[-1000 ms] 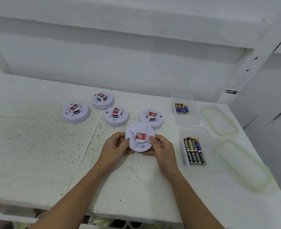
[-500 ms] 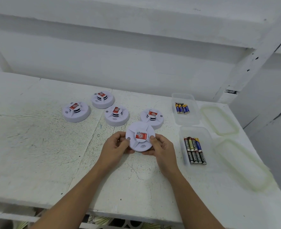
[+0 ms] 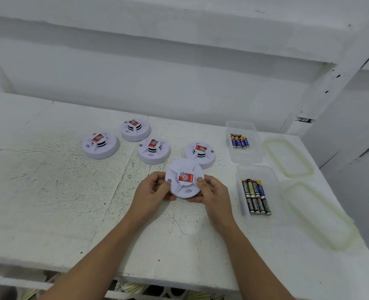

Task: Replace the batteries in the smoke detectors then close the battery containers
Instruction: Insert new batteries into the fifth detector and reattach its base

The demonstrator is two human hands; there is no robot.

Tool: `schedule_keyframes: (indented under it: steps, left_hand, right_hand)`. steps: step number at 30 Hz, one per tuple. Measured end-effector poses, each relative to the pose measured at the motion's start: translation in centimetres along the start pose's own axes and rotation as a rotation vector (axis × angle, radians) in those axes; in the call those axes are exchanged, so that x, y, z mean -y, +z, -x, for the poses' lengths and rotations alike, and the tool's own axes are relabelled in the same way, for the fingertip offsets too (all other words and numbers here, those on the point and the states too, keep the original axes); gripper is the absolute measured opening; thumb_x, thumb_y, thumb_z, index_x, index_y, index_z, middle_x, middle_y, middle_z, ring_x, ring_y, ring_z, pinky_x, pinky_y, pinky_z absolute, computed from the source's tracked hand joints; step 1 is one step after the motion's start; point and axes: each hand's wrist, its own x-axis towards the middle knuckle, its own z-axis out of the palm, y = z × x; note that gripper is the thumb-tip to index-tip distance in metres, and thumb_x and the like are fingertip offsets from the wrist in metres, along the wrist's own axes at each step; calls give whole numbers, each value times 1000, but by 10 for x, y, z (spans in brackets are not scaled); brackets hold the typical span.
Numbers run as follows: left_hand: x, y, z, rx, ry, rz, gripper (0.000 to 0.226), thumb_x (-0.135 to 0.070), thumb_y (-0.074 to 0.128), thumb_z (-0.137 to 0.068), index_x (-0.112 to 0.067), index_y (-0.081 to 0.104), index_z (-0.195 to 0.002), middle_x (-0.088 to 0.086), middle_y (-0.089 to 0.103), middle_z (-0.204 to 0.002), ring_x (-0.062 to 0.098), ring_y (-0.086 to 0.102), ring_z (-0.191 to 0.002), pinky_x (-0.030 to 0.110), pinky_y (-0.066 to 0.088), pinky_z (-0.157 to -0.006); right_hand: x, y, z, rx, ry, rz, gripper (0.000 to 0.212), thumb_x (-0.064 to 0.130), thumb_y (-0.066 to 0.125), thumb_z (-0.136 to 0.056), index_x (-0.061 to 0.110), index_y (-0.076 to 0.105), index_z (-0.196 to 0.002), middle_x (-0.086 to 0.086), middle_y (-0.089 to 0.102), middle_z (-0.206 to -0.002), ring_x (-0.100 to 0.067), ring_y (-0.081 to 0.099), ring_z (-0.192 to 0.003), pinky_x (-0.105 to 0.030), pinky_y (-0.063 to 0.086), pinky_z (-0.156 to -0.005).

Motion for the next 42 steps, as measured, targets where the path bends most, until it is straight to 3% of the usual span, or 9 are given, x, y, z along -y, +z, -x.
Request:
schedule_keyframes:
  steps: [6, 13, 18, 29, 36, 42]
  left_hand:
    - [-1, 0, 1, -2, 8, -17, 15, -4, 51, -94, -2, 63, -103, 36, 60, -94, 34, 63, -74, 25, 56, -63]
    - [4, -1, -1, -5, 7, -19, 13, -5, 53, -94, -5, 64, -99, 35, 59, -93, 30, 65, -71, 34, 57, -69]
    - [3, -1, -1, -5, 14, -19, 13, -5, 53, -94, -4, 64, -100, 36, 58, -92, 29, 64, -70, 28, 56, -65]
    - [9, -2, -2, -24, 11, -53, 14, -7, 54, -93, -8, 65, -100, 29, 62, -92, 30, 67, -73, 45, 58, -75]
    - [5, 0, -1, -35, 30, -72, 14, -5, 53, -93, -6, 65, -100, 29, 62, -89, 28, 67, -70, 26, 56, -64]
    - [9, 0, -2, -41, 10, -34, 15, -15, 60, -87, -10, 67, -99, 24, 63, -86, 33, 66, -75, 52, 56, -77]
  right_hand:
    - [-1, 0, 0, -1, -4, 7, 20, 18, 53, -96, 9, 66, -109, 0, 75, -91, -17, 73, -80, -27, 59, -61]
    - [-1, 0, 0, -2, -3, 4, 18, 17, 52, -96, 10, 67, -105, -2, 75, -90, -19, 72, -81, -28, 58, -62]
    - [-1, 0, 0, 0, -4, 19, 20, 17, 52, -96, 10, 67, -107, -3, 74, -93, -19, 72, -82, -30, 59, -63]
    - [-3, -1, -1, -1, 1, 35, 23, 19, 52, -97, 7, 65, -111, -4, 74, -95, -18, 72, -83, -31, 59, -64]
    - [-3, -1, -1, 5, -1, 23, 23, 18, 52, -97, 7, 65, -111, -5, 74, -95, -17, 72, -83, -30, 59, -64]
    - [-3, -2, 0, 16, -7, 0, 21, 19, 52, -97, 10, 66, -110, -5, 73, -96, -18, 72, -83, -26, 58, -61]
